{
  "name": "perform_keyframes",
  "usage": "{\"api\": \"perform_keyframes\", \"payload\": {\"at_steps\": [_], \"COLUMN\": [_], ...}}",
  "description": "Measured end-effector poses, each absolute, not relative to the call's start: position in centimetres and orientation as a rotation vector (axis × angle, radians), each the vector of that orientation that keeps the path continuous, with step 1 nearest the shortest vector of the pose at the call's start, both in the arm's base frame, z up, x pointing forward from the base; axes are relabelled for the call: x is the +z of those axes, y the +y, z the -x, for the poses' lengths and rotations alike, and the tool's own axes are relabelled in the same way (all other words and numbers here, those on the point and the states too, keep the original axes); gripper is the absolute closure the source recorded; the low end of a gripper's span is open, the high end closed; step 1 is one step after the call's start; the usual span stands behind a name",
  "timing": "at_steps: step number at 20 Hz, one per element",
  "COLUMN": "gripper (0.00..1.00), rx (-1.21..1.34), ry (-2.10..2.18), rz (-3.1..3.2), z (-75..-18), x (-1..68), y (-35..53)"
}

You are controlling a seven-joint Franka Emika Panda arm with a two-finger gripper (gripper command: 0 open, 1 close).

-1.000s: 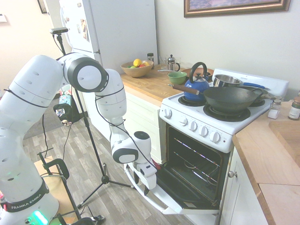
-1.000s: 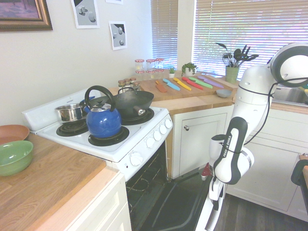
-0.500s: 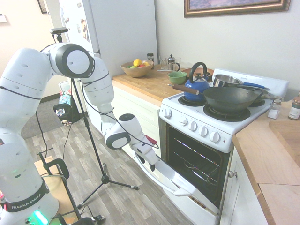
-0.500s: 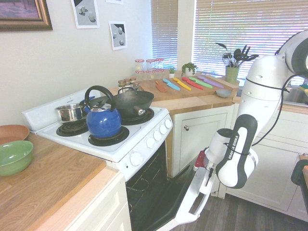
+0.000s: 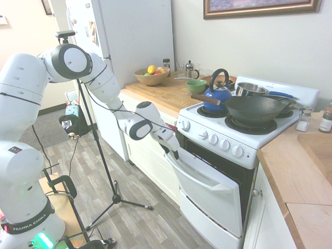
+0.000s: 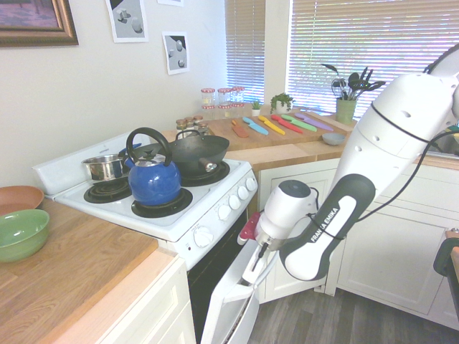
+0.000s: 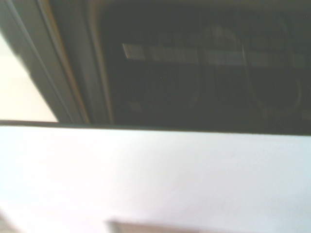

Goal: Close the oven

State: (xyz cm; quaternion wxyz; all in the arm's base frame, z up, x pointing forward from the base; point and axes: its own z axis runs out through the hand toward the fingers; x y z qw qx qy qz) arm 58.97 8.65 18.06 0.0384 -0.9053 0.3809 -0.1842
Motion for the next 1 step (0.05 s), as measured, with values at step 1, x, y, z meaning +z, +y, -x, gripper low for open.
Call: {"api": "perform_keyframes", "payload": {"at_steps": [1], "gripper": [0.00], "rx": [-0.500], "ry": [1.198], "rz": [2.789], "z": [-58.25], "x": [19.25], "y": [8.07]}}
